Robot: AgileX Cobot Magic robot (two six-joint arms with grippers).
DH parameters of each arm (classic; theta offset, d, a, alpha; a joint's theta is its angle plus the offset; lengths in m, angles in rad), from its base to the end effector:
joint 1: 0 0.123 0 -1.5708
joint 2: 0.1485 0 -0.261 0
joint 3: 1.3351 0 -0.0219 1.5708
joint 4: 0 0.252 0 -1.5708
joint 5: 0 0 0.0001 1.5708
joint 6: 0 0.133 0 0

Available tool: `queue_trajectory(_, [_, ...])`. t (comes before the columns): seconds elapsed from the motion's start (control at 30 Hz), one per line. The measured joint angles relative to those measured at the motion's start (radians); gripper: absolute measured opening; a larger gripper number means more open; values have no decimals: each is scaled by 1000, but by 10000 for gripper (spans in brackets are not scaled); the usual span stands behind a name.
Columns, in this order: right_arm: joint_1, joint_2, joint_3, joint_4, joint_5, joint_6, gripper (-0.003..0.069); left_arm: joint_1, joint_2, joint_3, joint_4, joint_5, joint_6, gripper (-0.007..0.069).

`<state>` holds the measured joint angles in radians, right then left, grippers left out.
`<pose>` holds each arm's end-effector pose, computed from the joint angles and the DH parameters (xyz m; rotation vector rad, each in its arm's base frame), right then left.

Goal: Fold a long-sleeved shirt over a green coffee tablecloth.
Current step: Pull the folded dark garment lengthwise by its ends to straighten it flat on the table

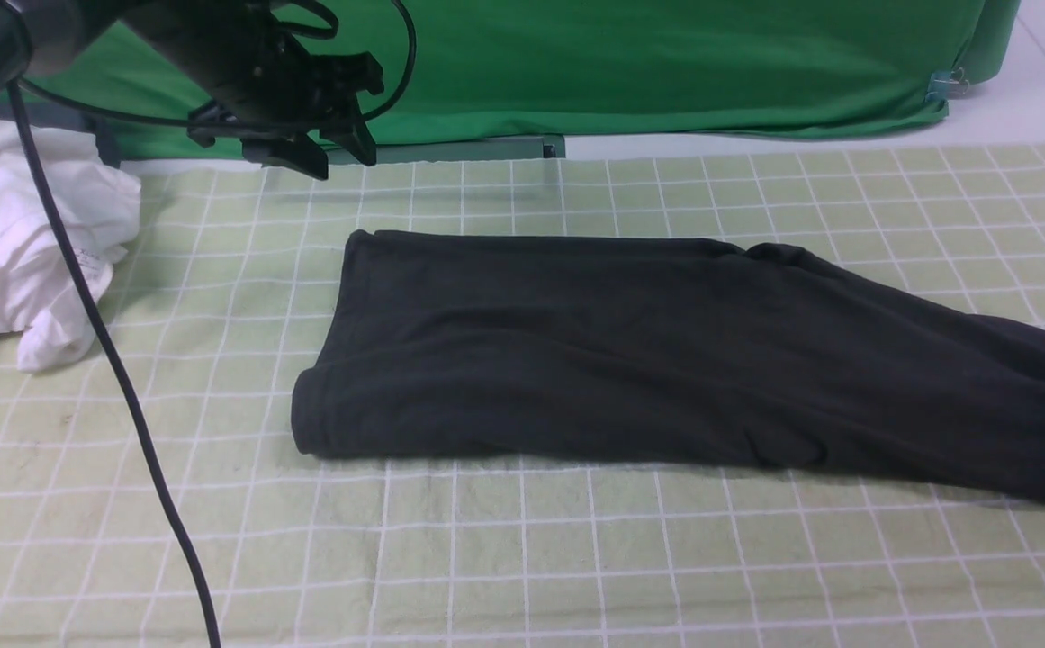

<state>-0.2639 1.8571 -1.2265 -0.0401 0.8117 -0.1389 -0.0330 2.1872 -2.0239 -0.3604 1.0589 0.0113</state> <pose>0.3517 -0.0990 0.1183 0.1475 2.9310 -0.1097 0.4887 -0.0571 0.2008 -0.0852 2.6721 -0.4831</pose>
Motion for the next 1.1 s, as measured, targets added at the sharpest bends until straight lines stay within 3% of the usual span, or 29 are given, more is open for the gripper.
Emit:
queue_trajectory(0.47, [0,-28,-76,-4,-58,0,57,0,1,-1,-3,0,0,361])
queue_trajectory(0.53, [0,2,-76,-7,-68,0,119,0,1,-1,-3,0,0,361])
queue_trajectory(0.77, [0,13,-132,-22,-3,3,458,0,1,-1,-3,5,0,361])
queue_trajectory(0.83, [0,-2,-192,-25,58,6,505,0,1,-1,-4,9,0,361])
queue_trajectory(1.1, [0,-9,-264,-27,213,18,579,0,1,-1,-5,15,0,360])
